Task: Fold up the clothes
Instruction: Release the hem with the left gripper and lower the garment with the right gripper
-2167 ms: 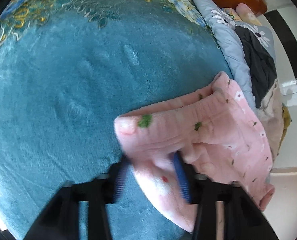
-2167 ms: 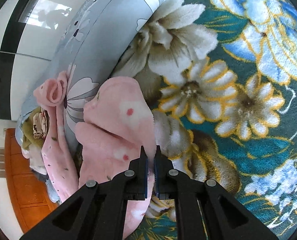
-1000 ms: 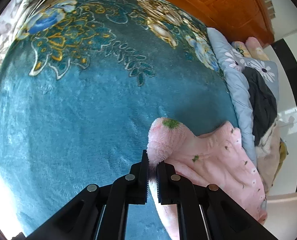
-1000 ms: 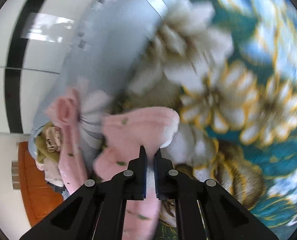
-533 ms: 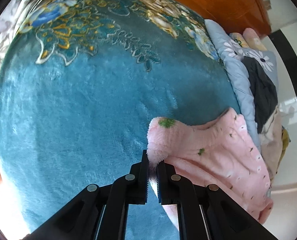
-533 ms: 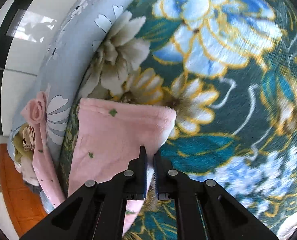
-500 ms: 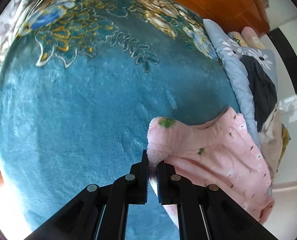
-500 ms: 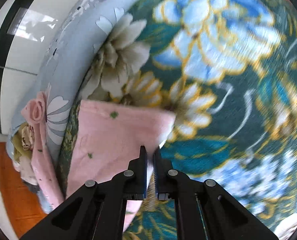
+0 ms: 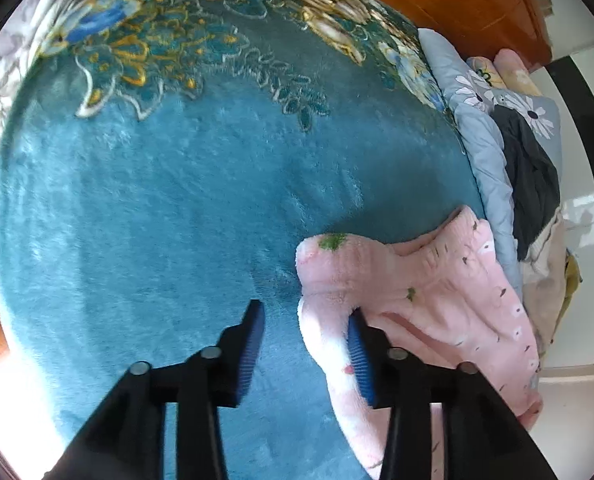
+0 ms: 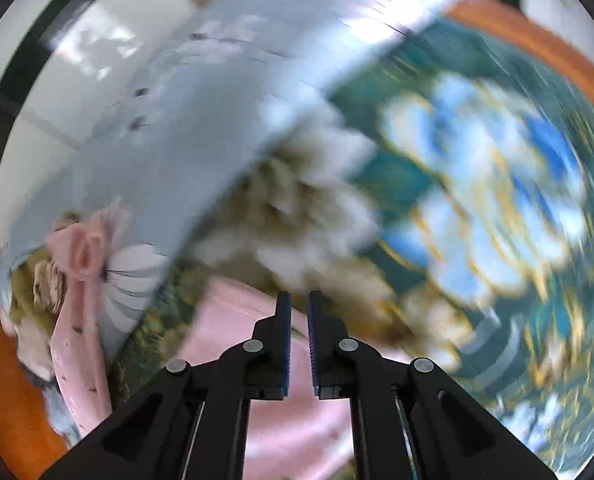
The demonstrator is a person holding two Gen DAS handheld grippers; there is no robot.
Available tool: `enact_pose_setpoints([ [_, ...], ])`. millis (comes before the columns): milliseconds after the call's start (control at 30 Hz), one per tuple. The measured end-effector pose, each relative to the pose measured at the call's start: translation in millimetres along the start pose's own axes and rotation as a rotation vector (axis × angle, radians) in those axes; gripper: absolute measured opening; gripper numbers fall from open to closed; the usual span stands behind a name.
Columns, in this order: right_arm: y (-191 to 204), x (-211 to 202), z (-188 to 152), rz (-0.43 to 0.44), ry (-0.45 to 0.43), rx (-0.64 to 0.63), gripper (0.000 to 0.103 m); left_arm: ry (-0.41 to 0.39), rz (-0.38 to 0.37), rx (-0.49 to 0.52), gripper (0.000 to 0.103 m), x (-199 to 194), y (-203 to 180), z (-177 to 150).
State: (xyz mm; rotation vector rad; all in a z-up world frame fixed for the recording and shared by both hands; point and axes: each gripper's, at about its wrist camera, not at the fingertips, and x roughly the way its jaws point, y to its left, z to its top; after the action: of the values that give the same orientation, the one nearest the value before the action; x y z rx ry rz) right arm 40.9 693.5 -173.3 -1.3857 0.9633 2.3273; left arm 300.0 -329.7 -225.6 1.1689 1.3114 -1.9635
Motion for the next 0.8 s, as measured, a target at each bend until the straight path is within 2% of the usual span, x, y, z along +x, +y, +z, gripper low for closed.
enact_pose_setpoints([
  [67,40,11,8,0.068,0.019,-0.098,0.029,-0.029,0.03,0.03,0.051,-9,-6,-3],
  [167,97,24,6,0.156,0.062,-0.255,0.039,-0.077,0.055,0.044,0.058,-22,-14,-7],
  [300,175,51,-2,0.243,0.103,-0.417,0.041,-0.108,0.089,0.068,0.06,-38,-20,-11],
  [433,230,77,-2,0.233,0.114,-0.524,0.045,-0.116,0.1,0.072,0.061,-50,-17,-18],
  [567,247,108,7,0.152,0.132,-0.514,0.045,-0.135,0.095,0.028,0.062,-62,-5,-25],
  [733,248,120,14,0.137,0.142,-0.48,0.045,-0.154,0.089,-0.013,0.062,-73,7,-30],
  [800,249,122,14,0.125,0.147,-0.486,0.037,-0.158,0.087,-0.022,0.062,-74,7,-30],
])
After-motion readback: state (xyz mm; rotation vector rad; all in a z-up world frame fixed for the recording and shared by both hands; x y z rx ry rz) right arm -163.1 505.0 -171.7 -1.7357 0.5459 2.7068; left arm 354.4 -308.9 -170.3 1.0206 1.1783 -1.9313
